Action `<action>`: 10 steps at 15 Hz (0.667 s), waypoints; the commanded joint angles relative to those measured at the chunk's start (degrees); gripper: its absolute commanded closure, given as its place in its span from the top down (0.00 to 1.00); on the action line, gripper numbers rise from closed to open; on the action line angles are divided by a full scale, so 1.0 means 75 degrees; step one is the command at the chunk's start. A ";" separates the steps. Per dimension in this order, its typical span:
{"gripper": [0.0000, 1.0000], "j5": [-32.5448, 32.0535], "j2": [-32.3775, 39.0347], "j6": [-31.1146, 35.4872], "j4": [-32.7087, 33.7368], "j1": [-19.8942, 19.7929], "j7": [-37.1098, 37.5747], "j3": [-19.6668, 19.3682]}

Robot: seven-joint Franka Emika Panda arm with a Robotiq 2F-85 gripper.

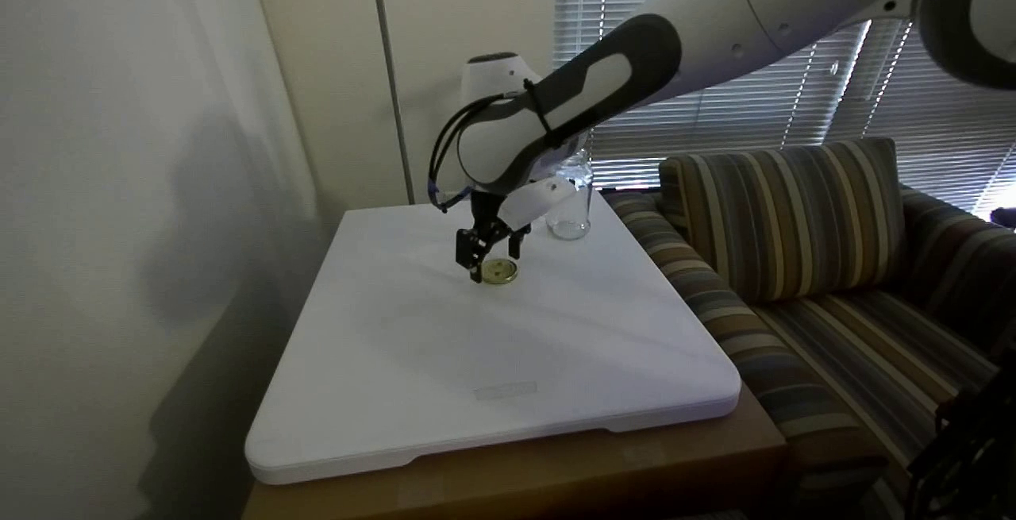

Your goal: Remove the lid from the glass jar

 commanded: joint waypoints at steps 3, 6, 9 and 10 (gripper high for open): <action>1.00 0.0018 -0.1823 0.0363 -0.2308 0.0017 0.0014 0.0033; 1.00 0.0039 -0.2570 0.0398 -0.3142 0.0046 0.0026 0.0053; 1.00 0.0035 -0.3240 0.0334 -0.3953 0.0031 0.0048 0.0152; 1.00 0.0050 -0.3456 0.0314 -0.4245 0.0031 0.0068 0.0179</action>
